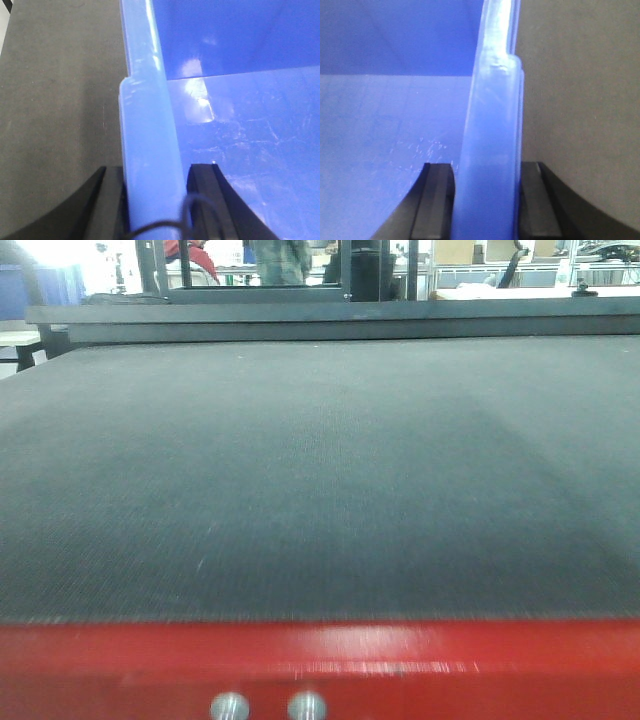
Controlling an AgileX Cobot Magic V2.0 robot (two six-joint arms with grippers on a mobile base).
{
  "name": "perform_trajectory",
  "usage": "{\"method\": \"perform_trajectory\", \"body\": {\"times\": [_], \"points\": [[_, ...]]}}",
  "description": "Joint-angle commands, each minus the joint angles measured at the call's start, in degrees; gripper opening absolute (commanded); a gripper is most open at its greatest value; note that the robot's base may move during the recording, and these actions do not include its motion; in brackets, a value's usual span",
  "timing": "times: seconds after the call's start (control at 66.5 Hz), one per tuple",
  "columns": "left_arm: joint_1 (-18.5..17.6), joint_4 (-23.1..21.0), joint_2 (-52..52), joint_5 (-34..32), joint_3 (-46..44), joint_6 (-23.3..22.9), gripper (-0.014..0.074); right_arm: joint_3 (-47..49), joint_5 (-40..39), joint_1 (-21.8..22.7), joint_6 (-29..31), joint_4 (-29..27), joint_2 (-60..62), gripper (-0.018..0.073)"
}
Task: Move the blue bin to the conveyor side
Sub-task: 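Drive up to the red-framed conveyor holding the bin with both grippers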
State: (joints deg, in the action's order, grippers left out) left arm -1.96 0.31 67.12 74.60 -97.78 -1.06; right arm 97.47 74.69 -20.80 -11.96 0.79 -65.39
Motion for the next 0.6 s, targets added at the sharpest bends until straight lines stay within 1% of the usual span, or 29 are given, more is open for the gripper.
{"method": "perform_trajectory", "body": {"times": [0.0,0.587], "points": [[-0.14,1.66,-1.16,-4.64,-1.05,1.06,-0.0015,1.25,-5.38,0.06,1.1,2.11,1.0,-0.0079],[-0.14,1.66,-1.16,-4.64,-1.05,1.06,-0.0015,1.25,-5.38,0.06,1.1,2.11,1.0,-0.0079]]}}
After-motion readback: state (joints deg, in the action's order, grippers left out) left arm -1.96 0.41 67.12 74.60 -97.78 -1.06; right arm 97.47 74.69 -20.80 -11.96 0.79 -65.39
